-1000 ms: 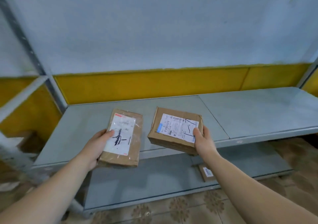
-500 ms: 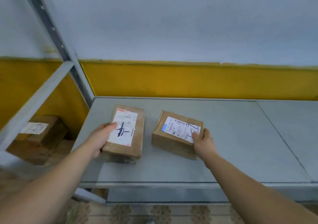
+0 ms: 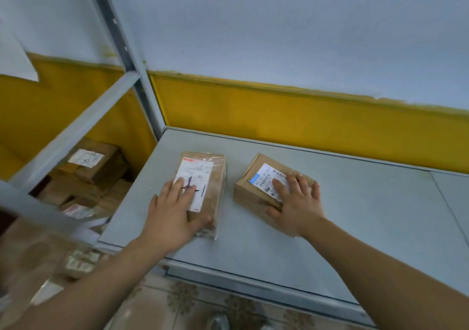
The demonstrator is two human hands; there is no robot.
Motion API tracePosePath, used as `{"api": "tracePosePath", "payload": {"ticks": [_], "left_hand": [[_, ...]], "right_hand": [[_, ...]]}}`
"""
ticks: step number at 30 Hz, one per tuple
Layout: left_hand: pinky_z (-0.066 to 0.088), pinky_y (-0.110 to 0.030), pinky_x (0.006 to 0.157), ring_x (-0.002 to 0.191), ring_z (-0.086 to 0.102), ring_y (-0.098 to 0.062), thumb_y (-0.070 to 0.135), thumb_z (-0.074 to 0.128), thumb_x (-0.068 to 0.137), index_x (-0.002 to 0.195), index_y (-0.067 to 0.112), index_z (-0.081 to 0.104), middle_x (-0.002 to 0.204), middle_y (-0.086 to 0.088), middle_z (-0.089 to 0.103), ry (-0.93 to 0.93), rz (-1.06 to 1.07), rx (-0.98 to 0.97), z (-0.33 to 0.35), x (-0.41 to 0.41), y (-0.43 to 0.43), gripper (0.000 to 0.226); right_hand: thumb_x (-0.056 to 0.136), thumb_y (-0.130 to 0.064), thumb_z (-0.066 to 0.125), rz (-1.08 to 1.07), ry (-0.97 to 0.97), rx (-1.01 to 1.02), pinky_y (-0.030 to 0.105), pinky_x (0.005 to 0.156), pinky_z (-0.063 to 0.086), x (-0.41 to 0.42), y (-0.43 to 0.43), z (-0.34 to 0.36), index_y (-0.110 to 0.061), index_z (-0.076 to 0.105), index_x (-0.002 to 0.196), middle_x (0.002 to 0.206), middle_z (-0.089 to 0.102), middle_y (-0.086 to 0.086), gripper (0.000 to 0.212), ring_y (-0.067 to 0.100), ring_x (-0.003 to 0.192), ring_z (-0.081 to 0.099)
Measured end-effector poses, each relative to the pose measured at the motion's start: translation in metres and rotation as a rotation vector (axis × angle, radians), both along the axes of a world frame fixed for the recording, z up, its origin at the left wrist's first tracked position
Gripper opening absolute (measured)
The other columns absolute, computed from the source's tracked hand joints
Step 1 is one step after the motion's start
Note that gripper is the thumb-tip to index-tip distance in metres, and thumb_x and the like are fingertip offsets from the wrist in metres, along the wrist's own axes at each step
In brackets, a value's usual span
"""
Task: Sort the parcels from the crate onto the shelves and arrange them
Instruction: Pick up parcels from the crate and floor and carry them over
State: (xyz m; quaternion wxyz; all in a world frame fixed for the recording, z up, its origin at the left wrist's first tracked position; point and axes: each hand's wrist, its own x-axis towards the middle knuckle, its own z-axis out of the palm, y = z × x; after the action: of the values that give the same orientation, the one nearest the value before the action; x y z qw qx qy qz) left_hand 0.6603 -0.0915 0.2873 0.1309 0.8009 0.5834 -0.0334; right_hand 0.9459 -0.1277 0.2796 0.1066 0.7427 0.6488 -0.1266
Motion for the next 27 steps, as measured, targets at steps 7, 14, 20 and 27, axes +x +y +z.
{"api": "tracePosePath", "payload": {"ticks": [7, 14, 20, 27], "left_hand": [[0.013, -0.054, 0.117, 0.148, -0.007, -0.032, 0.087, -0.004, 0.058, 0.154, 0.030, 0.004, 0.163, 0.001, -0.007, 0.130, 0.001, -0.039, 0.004, 0.013, 0.007, 0.112], [0.032, -0.049, 0.109, 0.142, 0.020, -0.037, 0.084, 0.027, 0.080, 0.155, 0.024, 0.004, 0.162, -0.004, 0.000, 0.070, 0.121, -0.174, 0.027, 0.044, 0.069, 0.099], [0.015, -0.048, 0.118, 0.146, -0.001, -0.029, 0.079, 0.053, 0.074, 0.154, 0.032, 0.003, 0.161, 0.000, 0.001, 0.323, -0.405, -0.162, 0.041, 0.013, 0.105, 0.105], [-0.002, -0.053, 0.118, 0.149, -0.006, -0.033, 0.094, 0.019, 0.066, 0.151, 0.042, -0.008, 0.163, 0.001, -0.008, 0.214, -0.300, -0.041, 0.009, 0.010, 0.131, 0.104]], "right_hand": [[0.095, -0.070, 0.029, 0.005, 0.032, -0.008, 0.055, 0.119, -0.010, -0.001, 0.012, -0.001, -0.034, 0.003, 0.158, 0.166, -0.008, 0.005, 0.078, 0.031, 0.152, -0.014], [0.091, -0.075, 0.026, -0.171, 0.059, 0.014, 0.057, 0.119, -0.004, -0.011, 0.028, 0.000, -0.035, 0.009, 0.157, 0.166, -0.001, 0.004, 0.079, 0.032, 0.152, -0.008], [0.084, -0.083, 0.028, -0.227, 0.048, 0.024, 0.056, 0.120, 0.002, -0.010, 0.044, 0.010, -0.037, 0.016, 0.156, 0.166, 0.003, 0.002, 0.086, 0.036, 0.152, -0.003], [0.084, -0.084, 0.025, -0.423, 0.042, 0.013, 0.053, 0.119, 0.009, -0.013, 0.049, 0.009, -0.036, 0.013, 0.156, 0.166, 0.005, 0.004, 0.087, 0.038, 0.150, 0.004]]}}
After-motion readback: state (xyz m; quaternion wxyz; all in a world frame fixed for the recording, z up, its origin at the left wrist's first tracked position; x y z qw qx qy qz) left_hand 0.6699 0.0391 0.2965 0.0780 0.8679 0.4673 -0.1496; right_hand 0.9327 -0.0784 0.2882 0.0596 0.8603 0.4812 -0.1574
